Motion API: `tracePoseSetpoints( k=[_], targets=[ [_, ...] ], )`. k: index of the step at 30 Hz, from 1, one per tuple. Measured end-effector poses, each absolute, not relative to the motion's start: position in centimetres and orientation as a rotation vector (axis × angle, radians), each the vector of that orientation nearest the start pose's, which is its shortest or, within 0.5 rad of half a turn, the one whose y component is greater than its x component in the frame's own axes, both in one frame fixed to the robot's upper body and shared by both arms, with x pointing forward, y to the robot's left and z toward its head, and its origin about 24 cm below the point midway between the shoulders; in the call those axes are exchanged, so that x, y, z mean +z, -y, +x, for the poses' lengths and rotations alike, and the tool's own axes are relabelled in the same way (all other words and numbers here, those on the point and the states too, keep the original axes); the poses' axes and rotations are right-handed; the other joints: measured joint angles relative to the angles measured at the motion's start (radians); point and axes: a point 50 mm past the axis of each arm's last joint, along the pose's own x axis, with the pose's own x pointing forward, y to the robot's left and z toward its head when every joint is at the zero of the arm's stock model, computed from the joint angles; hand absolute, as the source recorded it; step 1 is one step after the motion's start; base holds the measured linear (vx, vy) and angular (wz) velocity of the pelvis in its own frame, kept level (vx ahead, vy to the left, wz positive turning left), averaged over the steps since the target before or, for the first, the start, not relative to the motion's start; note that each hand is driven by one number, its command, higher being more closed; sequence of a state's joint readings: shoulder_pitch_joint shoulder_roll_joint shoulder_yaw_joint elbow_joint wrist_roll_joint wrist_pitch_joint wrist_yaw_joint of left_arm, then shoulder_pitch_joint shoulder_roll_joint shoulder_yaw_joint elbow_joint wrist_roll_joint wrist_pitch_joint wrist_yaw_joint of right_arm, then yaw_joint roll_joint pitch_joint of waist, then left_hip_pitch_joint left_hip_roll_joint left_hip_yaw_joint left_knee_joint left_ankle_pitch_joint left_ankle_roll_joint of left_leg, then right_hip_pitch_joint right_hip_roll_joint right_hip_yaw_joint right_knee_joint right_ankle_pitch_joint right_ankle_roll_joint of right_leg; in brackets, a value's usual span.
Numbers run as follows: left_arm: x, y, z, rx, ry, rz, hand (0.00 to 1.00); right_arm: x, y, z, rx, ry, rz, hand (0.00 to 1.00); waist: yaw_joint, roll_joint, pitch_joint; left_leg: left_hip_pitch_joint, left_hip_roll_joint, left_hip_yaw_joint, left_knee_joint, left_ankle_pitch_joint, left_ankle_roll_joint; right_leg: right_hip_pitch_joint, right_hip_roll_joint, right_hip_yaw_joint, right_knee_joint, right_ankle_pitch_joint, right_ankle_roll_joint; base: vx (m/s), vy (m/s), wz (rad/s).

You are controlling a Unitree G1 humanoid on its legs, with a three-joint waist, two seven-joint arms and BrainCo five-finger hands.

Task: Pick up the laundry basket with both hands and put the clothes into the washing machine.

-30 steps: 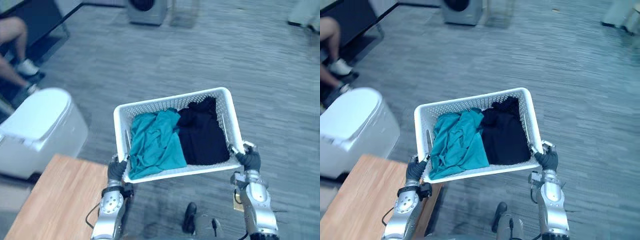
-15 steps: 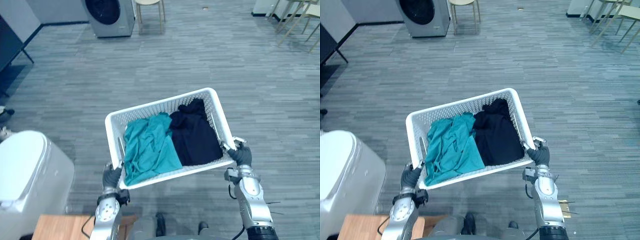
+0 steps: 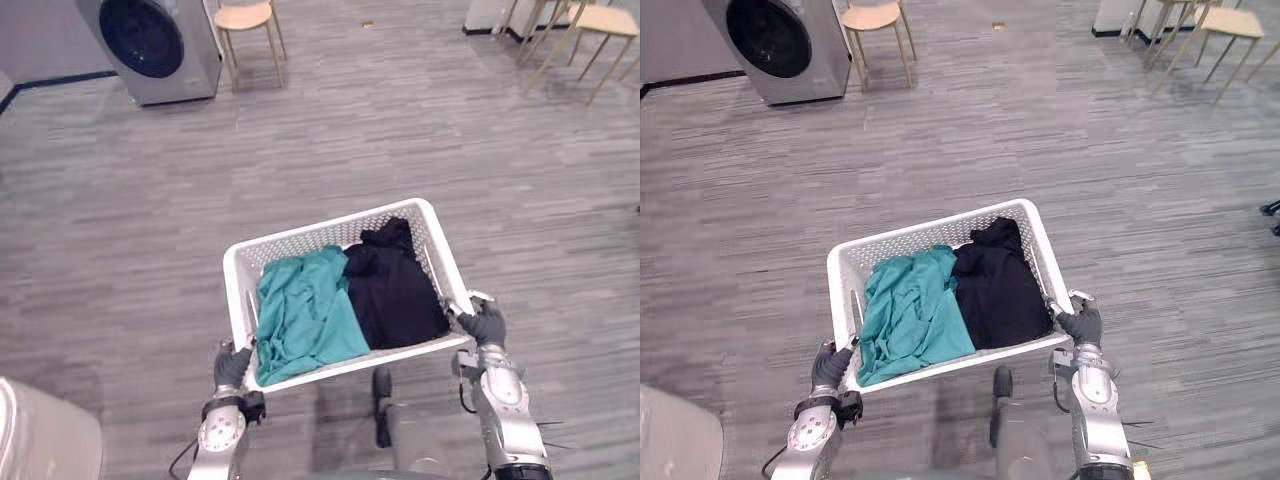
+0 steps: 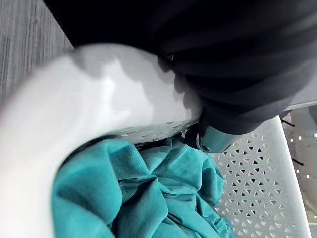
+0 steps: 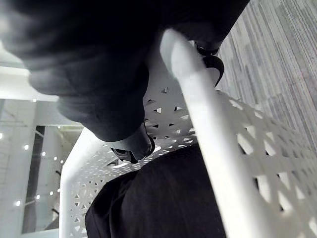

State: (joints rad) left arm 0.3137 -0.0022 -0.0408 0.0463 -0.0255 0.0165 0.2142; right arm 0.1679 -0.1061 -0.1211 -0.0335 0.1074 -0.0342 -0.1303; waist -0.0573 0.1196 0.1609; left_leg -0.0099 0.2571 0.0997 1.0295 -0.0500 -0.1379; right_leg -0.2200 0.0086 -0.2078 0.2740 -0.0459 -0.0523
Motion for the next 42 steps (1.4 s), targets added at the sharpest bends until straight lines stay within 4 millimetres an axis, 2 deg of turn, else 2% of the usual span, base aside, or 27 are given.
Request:
tracePoseSetpoints(
  k=[3,6,8,9,10,12,13,14,15,17,19,21,23,25,27,28,29,30,31,32,33,34,35,36,38,40,42],
  targets=[
    [-3.3,-16.6,16.8,0.255,-0.36,-0.013,1.0,3.9,21.3,21.1,-0.29,-0.002,-0.018,1.0,0.049,-0.024,0.012,-0.204,0.039,0.103,0.126,-0.117,0.098,0.172,0.013,0.014,-0.084,-0.061,-0.006,0.48,-0.113,-0.01],
    [-2.7,-16.7,16.5,0.263,-0.335,-0.021,1.0,4.8,21.1,21.9,-0.274,0.046,-0.016,1.0,0.087,-0.015,0.005,-0.326,-0.028,0.151,-0.206,-0.171,0.113,0.264,0.006,0.052,-0.174,-0.077,0.011,0.47,0.014,-0.31],
    [-2.8,-16.9,16.2,0.271,-0.338,-0.021,1.0,4.4,20.9,22.4,-0.262,0.035,-0.016,1.0,0.103,-0.014,0.004,-0.325,-0.098,0.128,-0.58,-0.124,0.057,0.322,-0.012,0.081,-0.209,-0.104,0.035,0.55,0.128,-0.4],
    [-2.9,-17.0,16.2,0.275,-0.343,-0.021,1.0,3.9,20.9,22.8,-0.255,0.01,-0.02,1.0,0.104,-0.018,0.005,-0.318,-0.128,0.118,-0.735,-0.001,0.059,0.36,-0.026,0.094,-0.228,-0.126,0.057,0.72,0.211,-0.47],
    [-3.0,-17.1,16.0,0.275,-0.351,-0.015,1.0,3.2,20.8,23.0,-0.254,-0.02,-0.018,1.0,0.12,-0.035,-0.006,-0.275,-0.166,0.131,-0.775,0.101,0.115,0.388,-0.058,0.122,-0.239,-0.137,0.088,0.64,0.197,-0.38],
    [-2.9,-17.2,16.3,0.284,-0.352,-0.019,1.0,2.6,20.9,23.2,-0.258,-0.046,-0.017,1.0,0.106,-0.055,-0.001,-0.324,-0.16,0.139,-0.588,0.031,0.228,0.431,-0.086,0.148,-0.261,-0.112,0.119,0.66,0.241,-0.15],
    [-3.1,-17.5,16.1,0.291,-0.366,-0.003,1.0,1.9,20.6,23.1,-0.259,-0.075,-0.001,1.0,0.116,-0.066,0.001,-0.391,-0.155,0.161,-0.414,-0.043,0.207,0.458,-0.092,0.169,-0.228,-0.115,0.139,0.63,0.269,-0.15],
    [-3.4,-17.3,16.0,0.285,-0.38,0.0,1.0,1.6,20.7,22.9,-0.264,-0.084,0.002,1.0,0.114,-0.069,-0.002,-0.366,-0.156,0.168,-0.454,-0.042,0.196,0.439,-0.1,0.164,-0.153,-0.144,0.185,0.57,0.26,-0.49],
    [-3.9,-17.2,15.6,0.284,-0.404,0.001,1.0,1.4,20.8,22.6,-0.262,-0.095,-0.008,1.0,0.125,-0.065,-0.009,-0.296,-0.157,0.178,-0.533,-0.103,0.224,0.373,-0.107,0.163,0.067,-0.207,0.274,0.4,0.183,-0.35],
    [-4.1,-17.8,15.9,0.257,-0.412,0.046,1.0,0.7,20.4,22.2,-0.276,-0.122,0.014,1.0,0.086,-0.121,-0.008,-0.209,-0.233,0.174,-0.591,-0.153,0.255,0.206,-0.196,0.156,0.483,-0.178,0.306,0.58,0.183,0.2],
    [-4.4,-17.9,15.6,0.238,-0.435,0.079,1.0,-0.1,20.5,21.9,-0.282,-0.159,0.001,1.0,0.068,-0.12,-0.006,-0.093,-0.265,0.173,-0.649,-0.187,0.258,0.103,-0.225,0.131,0.67,-0.211,0.235,0.62,0.141,0.15],
    [-4.4,-17.9,15.7,0.235,-0.435,0.088,1.0,-0.3,20.4,21.8,-0.282,-0.166,0.002,1.0,0.056,-0.093,-0.008,0.016,-0.265,0.174,-0.735,-0.202,0.252,-0.009,-0.22,0.048,0.623,-0.251,0.16,0.54,0.107,-0.08],
    [-4.2,-18.0,16.2,0.23,-0.418,0.096,1.0,0.1,20.4,22.1,-0.28,-0.149,0.002,1.0,0.046,-0.08,-0.007,0.083,-0.263,0.17,-0.798,-0.21,0.235,-0.106,-0.189,-0.022,0.459,-0.25,0.131,0.54,0.053,0.02],
    [-3.9,-18.1,16.7,0.223,-0.402,0.103,1.0,0.1,20.6,22.1,-0.281,-0.15,-0.001,1.0,0.032,-0.072,-0.001,0.194,-0.26,0.163,-0.865,-0.234,0.19,-0.149,-0.108,-0.02,0.047,-0.079,0.109,0.64,0.005,0.13],
    [-3.9,-18.1,16.8,0.22,-0.4,0.107,1.0,0.1,20.7,22.0,-0.283,-0.147,-0.002,1.0,0.006,-0.097,-0.004,0.282,-0.288,0.131,-0.901,-0.261,0.144,-0.189,-0.101,0.026,-0.118,0.045,0.119,0.65,-0.077,0.47],
    [-3.9,-18.1,16.7,0.213,-0.403,0.116,1.0,0.0,20.8,21.8,-0.286,-0.155,-0.007,1.0,-0.011,-0.122,-0.007,0.352,-0.305,0.097,-0.912,-0.283,0.107,-0.196,-0.113,0.062,-0.149,0.073,0.091,0.81,-0.133,0.64],
    [-4.2,-17.9,16.7,0.205,-0.413,0.116,1.0,-0.1,21.1,21.6,-0.289,-0.162,-0.018,1.0,-0.016,-0.112,-0.011,0.379,-0.297,0.074,-0.909,-0.295,0.1,-0.2,-0.106,0.088,-0.1,0.172,0.06,0.73,-0.163,0.51],
    [-4.6,-17.2,16.5,0.195,-0.433,0.103,1.0,-0.3,21.7,21.2,-0.298,-0.175,-0.037,1.0,-0.015,-0.066,-0.038,0.383,-0.248,0.045,-0.856,-0.302,0.09,-0.22,-0.073,0.097,-0.008,0.219,0.044,0.76,-0.21,0.35],
    [-4.8,-16.6,16.6,0.185,-0.439,0.096,1.0,-0.2,22.2,21.2,-0.312,-0.175,-0.044,1.0,-0.014,-0.016,-0.046,0.323,-0.184,0.018,-0.705,-0.296,0.081,-0.213,-0.045,0.053,0.041,0.159,0.022,0.74,-0.233,0.34],
    [-4.7,-16.3,16.7,0.179,-0.434,0.092,1.0,-0.1,22.3,21.1,-0.319,-0.172,-0.043,1.0,-0.016,0.0,-0.041,0.285,-0.159,0.008,-0.605,-0.276,0.05,-0.197,-0.036,0.032,0.058,0.129,0.013,0.71,-0.273,0.37],
    [-4.7,-16.2,16.8,0.182,-0.431,0.086,1.0,-0.2,22.4,21.0,-0.321,-0.178,-0.045,1.0,-0.015,0.014,-0.028,0.202,-0.111,0.002,-0.381,-0.158,0.012,-0.146,-0.006,0.016,0.078,0.085,-0.011,0.71,-0.268,0.18],
    [-4.9,-16.4,16.4,0.194,-0.443,0.083,1.0,-0.2,22.1,21.1,-0.312,-0.181,-0.039,1.0,0.008,0.016,-0.018,0.112,-0.049,0.01,-0.147,0.03,-0.015,-0.067,0.021,0.014,0.056,0.043,-0.024,0.7,-0.249,0.04],
    [-4.9,-16.4,16.3,0.192,-0.447,0.084,1.0,-0.1,22.1,21.1,-0.313,-0.176,-0.04,1.0,0.018,0.021,-0.014,0.065,-0.014,0.025,-0.037,0.021,-0.01,-0.019,0.035,0.013,0.035,0.028,-0.026,0.65,-0.197,-0.14],
    [-5.0,-16.4,16.3,0.188,-0.447,0.085,1.0,0.5,22.1,21.0,-0.314,-0.153,-0.04,1.0,0.032,0.022,-0.007,-0.02,0.03,0.058,0.12,-0.023,0.032,0.07,0.056,0.015,-0.02,0.013,-0.031,0.6,-0.145,-0.14],
    [-4.8,-16.4,16.4,0.19,-0.44,0.076,1.0,1.4,22.0,21.3,-0.308,-0.109,-0.036,1.0,0.064,0.004,0.005,-0.133,0.042,0.118,0.154,-0.107,0.08,0.192,0.058,0.044,-0.11,-0.008,-0.04,0.63,-0.094,-0.17],
    [-4.5,-16.3,16.5,0.191,-0.418,0.065,1.0,2.3,22.0,21.8,-0.301,-0.067,-0.04,1.0,0.078,-0.004,0.01,-0.238,0.03,0.164,0.034,-0.175,0.099,0.276,0.056,0.057,-0.187,-0.018,-0.035,0.48,-0.006,-0.1],
    [-4.3,-16.4,16.6,0.203,-0.405,0.052,1.0,2.7,21.8,22.8,-0.287,-0.05,-0.045,1.0,0.081,-0.013,0.015,-0.295,-0.06,0.147,-0.32,-0.178,0.1,0.333,0.022,0.071,-0.208,-0.055,-0.01,0.53,0.101,-0.13]
  ],
)
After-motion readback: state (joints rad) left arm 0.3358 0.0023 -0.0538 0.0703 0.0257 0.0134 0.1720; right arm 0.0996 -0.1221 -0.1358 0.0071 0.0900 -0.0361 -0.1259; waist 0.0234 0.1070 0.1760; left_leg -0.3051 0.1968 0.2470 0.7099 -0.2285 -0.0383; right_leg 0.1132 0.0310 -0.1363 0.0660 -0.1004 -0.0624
